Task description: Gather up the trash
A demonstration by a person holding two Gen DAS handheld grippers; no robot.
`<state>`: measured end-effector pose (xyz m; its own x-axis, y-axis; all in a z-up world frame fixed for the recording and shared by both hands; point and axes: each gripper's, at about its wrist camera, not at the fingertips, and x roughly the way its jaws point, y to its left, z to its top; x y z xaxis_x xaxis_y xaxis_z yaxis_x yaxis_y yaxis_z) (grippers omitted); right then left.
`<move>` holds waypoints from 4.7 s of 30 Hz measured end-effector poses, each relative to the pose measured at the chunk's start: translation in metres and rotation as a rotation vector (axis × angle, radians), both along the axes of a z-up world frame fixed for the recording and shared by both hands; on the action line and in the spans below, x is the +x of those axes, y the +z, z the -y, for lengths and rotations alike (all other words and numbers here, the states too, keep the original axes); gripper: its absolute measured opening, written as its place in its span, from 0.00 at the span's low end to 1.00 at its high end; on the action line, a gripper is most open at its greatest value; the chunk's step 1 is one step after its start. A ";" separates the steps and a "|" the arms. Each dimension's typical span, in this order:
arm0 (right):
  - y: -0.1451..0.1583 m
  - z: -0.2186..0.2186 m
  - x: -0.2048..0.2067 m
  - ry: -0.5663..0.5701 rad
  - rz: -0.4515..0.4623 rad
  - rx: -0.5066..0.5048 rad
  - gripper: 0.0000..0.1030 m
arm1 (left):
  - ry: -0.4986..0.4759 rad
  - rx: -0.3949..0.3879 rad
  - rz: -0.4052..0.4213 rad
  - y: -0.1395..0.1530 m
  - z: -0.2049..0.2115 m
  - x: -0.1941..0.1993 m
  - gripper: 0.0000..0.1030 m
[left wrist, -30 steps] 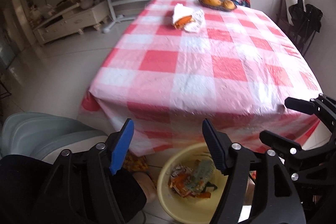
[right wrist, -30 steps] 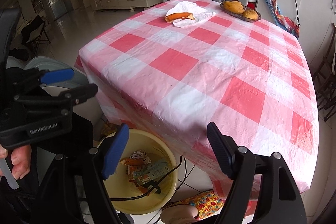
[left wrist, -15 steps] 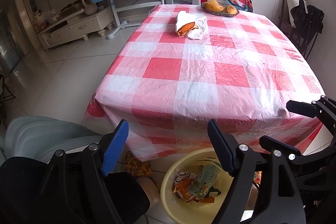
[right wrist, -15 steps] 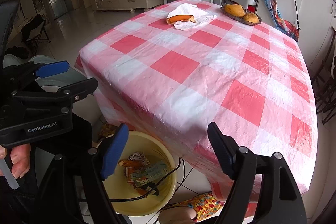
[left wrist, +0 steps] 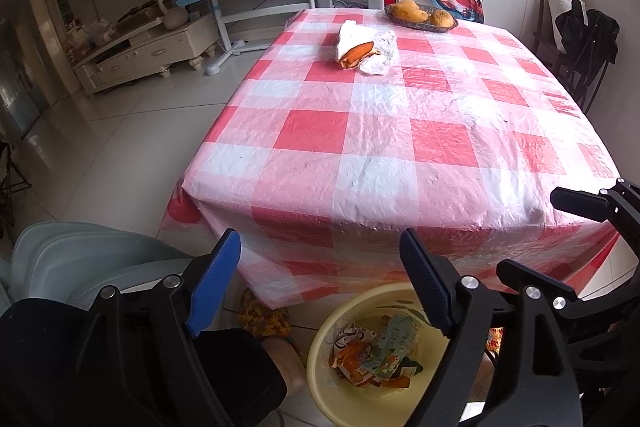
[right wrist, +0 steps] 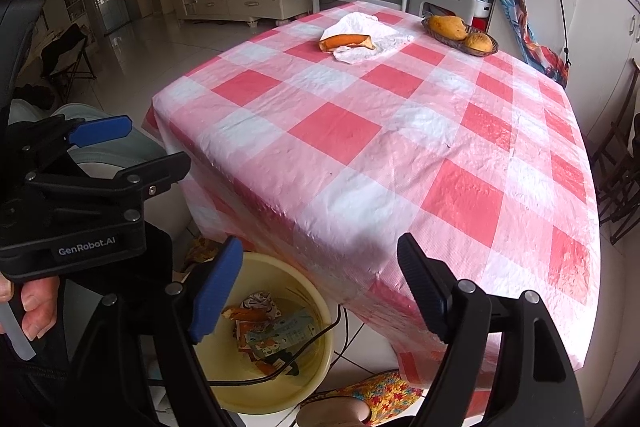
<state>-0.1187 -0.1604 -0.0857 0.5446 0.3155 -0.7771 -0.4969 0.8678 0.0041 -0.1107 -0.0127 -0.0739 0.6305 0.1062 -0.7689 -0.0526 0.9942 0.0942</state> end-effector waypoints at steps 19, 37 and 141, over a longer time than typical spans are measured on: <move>0.010 0.000 -0.002 -0.058 0.142 -0.020 0.80 | 0.051 -0.015 0.047 0.010 -0.014 -0.001 0.85; 0.005 -0.005 0.007 -0.064 0.113 -0.010 0.83 | 0.078 -0.073 0.050 0.012 -0.020 -0.001 0.89; 0.034 -0.033 0.115 -0.073 0.077 0.117 0.82 | 0.227 -0.238 0.010 0.054 -0.096 0.142 0.92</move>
